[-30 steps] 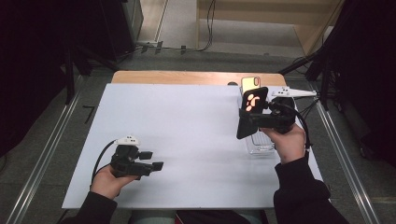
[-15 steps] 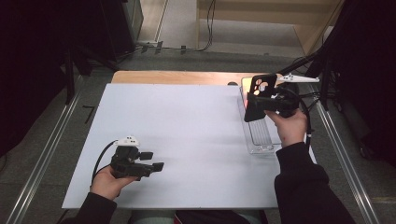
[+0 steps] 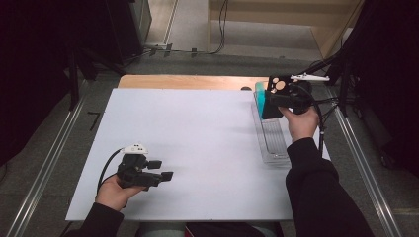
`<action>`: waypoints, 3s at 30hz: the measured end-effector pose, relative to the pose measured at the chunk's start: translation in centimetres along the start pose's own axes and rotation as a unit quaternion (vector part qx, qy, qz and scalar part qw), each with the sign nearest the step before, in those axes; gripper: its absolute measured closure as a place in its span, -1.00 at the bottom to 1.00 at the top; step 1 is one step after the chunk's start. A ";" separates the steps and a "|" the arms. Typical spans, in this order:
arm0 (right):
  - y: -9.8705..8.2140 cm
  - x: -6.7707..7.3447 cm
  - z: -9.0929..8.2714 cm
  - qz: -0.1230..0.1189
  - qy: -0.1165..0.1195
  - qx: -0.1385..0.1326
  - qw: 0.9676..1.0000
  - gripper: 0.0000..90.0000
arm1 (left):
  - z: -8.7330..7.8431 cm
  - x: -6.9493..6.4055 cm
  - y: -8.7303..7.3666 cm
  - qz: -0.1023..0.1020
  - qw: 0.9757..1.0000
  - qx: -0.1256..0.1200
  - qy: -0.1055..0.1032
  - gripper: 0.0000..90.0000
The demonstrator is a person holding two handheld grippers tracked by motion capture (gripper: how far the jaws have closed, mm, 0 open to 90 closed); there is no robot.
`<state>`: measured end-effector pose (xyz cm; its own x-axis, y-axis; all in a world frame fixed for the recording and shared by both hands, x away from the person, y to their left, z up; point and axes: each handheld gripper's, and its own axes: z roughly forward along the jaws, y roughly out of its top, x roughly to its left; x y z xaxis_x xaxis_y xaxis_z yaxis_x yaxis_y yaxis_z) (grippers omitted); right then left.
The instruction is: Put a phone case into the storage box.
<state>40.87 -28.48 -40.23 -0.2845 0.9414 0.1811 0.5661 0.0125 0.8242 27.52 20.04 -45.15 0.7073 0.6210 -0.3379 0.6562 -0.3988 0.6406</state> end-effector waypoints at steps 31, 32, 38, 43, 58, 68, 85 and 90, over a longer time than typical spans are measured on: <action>-1.2 -1.5 8.1 0.020 -0.041 0.058 0.997 -0.67 | -0.1 -0.2 0.2 0.003 1.000 -0.001 -0.001 -0.32; -1.1 -1.5 8.2 0.018 -0.042 0.057 0.997 -0.67 | -0.1 -0.1 0.2 0.003 1.000 0.000 -0.001 -0.32; -0.7 -1.7 8.8 0.021 -0.048 0.040 0.998 -0.68 | -0.1 -0.1 0.2 0.003 1.000 0.001 -0.001 -0.32; -0.6 -1.7 8.9 0.020 -0.050 0.045 0.998 -0.69 | 0.0 -0.1 0.2 0.003 1.000 0.003 -0.003 -0.32; -0.6 -2.0 8.7 0.031 -0.052 0.044 0.997 -0.85 | -0.1 0.0 0.1 0.001 1.000 0.002 -0.001 -0.32; -0.2 -1.9 8.1 0.022 -0.063 0.039 0.997 -1.00 | -0.1 0.1 0.1 0.000 1.000 0.000 -0.001 -0.32; 0.1 1.4 3.2 0.020 0.043 0.055 0.997 -1.00 | -0.5 0.2 0.3 -0.004 1.000 -0.003 -0.001 -0.32; -0.6 3.0 2.3 0.004 0.084 0.067 0.994 -1.00 | -0.4 0.4 0.5 -0.005 1.000 0.000 -0.003 -0.32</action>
<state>41.51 -24.93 -41.43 -0.3983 0.8727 0.2825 0.6631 0.0611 0.7461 27.98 20.34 -44.72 0.7029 0.6200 -0.3487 0.6627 -0.3928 0.6376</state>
